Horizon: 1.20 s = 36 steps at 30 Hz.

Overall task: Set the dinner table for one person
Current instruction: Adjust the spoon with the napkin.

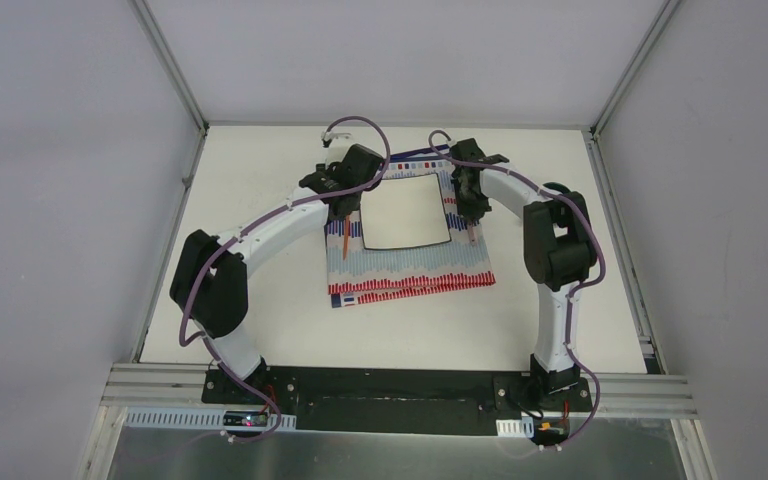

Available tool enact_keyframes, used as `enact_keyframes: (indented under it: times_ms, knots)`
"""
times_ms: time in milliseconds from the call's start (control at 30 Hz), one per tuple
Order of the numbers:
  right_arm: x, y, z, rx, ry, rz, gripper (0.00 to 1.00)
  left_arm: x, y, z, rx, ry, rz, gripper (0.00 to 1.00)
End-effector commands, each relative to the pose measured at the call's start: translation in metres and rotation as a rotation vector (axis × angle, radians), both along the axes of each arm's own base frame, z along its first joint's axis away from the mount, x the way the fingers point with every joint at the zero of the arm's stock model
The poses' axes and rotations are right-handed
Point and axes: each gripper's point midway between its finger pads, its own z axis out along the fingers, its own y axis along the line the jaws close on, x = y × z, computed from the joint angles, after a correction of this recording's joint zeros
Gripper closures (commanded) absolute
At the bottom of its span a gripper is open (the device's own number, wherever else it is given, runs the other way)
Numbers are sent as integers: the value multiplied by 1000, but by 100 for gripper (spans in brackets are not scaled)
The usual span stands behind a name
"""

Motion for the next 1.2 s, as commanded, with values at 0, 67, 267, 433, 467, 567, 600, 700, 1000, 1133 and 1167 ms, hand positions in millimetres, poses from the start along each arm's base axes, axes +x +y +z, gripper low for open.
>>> enact_keyframes:
  times_ms: [0,67,267,433,467,567,600,700,1000,1133,1167]
  knots:
    - [2,9,8,39,-8,-11,90,6,-10,12,-26,-37,1,61]
    - [4,8,13,37,-28,-17,82,6,-9,12,-22,-38,5,61]
    - [17,7,40,30,-98,-23,64,7,-8,12,-14,-38,11,61]
    - [28,5,66,20,-153,-31,61,6,-5,15,-7,-44,20,60]
    - [30,6,69,20,-161,-30,61,6,-4,17,-5,-48,23,60]
    - [38,6,83,26,-210,-39,62,6,-1,18,10,-50,32,60]
    - [41,7,87,31,-229,-37,62,6,-1,19,12,-51,34,60]
    - [55,13,97,46,-264,-18,62,6,-2,19,9,-48,31,60]
    - [74,80,106,386,-182,53,61,10,-5,16,21,-34,26,59]
    - [95,109,112,559,-161,46,61,11,-7,18,25,-22,24,59]
    - [101,113,110,602,-146,36,60,11,-7,18,23,-20,23,59]
